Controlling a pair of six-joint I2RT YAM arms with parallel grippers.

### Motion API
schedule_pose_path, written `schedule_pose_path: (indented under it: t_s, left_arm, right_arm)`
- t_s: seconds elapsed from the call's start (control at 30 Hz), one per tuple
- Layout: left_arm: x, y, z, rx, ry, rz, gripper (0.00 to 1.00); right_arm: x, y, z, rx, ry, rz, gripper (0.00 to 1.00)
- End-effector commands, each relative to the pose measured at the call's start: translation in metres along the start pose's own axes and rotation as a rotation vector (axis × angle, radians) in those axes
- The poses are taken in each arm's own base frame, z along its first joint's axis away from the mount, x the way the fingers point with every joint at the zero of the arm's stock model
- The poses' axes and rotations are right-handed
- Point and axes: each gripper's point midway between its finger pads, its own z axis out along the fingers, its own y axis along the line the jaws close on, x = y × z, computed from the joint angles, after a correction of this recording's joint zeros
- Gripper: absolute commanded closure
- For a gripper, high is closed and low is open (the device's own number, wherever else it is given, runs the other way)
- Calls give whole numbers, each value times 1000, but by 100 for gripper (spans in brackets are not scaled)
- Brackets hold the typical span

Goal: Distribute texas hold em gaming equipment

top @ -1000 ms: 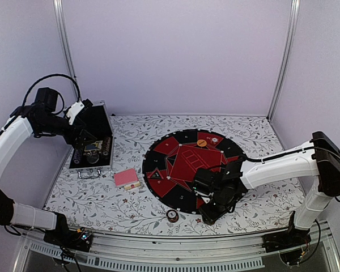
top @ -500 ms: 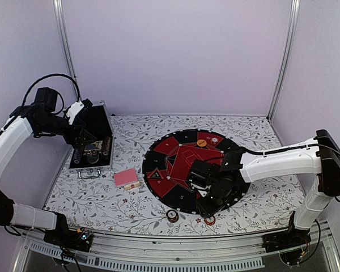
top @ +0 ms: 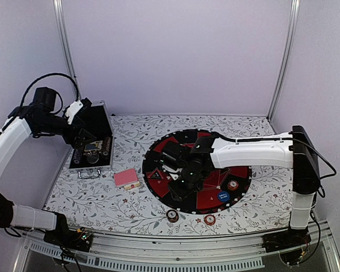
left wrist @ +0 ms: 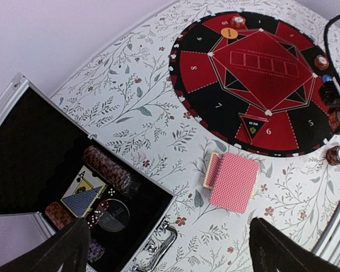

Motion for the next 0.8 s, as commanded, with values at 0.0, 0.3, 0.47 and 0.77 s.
schedule_pose_path:
  t_s: [0.0, 0.3, 0.47, 0.77]
  left_arm:
    - [-6, -8, -4, 18, -28, 4, 0]
    - [-5, -10, -4, 19, -33, 5, 0]
    - [-4, -9, -3, 17, -29, 9, 0]
    - [-5, -7, -1, 20, -30, 4, 0]
  right_arm:
    - [-35, 6, 23, -2, -28, -50, 70]
    - [-79, 7, 68, 15, -38, -55, 71]
    - [-84, -2, 80, 8, -30, -40, 71]
    - [-89, -2, 95, -16, -32, -30, 70]
